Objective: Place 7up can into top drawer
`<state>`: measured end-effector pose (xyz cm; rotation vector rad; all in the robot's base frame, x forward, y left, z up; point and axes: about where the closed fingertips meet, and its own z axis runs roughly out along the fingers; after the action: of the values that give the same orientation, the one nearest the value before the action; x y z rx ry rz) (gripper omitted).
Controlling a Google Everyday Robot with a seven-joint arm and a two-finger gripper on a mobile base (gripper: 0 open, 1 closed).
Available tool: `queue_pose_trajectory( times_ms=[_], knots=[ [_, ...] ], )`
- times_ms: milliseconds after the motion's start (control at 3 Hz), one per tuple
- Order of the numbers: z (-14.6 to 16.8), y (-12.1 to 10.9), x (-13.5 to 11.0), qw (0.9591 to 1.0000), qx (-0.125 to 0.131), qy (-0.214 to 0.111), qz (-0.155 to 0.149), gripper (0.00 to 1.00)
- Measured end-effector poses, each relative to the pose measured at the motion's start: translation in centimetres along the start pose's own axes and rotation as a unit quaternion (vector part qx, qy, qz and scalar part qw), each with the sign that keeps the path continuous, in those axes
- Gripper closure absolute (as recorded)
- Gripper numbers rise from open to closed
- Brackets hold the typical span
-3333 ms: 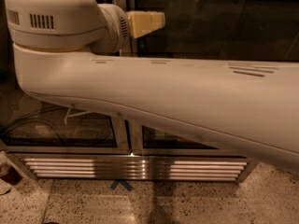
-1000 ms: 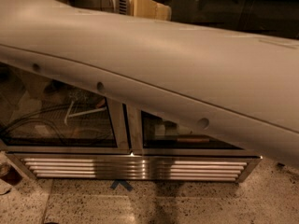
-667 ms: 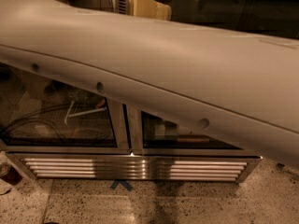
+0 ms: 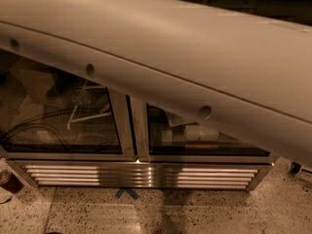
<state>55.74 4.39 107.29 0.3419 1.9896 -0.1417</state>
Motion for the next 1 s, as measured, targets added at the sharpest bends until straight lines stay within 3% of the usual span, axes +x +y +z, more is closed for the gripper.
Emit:
queue_pose_trajectory(
  times_ms=[667,1000],
  knots=[
    [-0.11,-1.09,-0.04,0.9967,-0.002,0.063,0.052,0.0],
    [-1.1,-0.87,-0.58,0.9981,-0.013,0.053,0.031,0.0]
  ],
)
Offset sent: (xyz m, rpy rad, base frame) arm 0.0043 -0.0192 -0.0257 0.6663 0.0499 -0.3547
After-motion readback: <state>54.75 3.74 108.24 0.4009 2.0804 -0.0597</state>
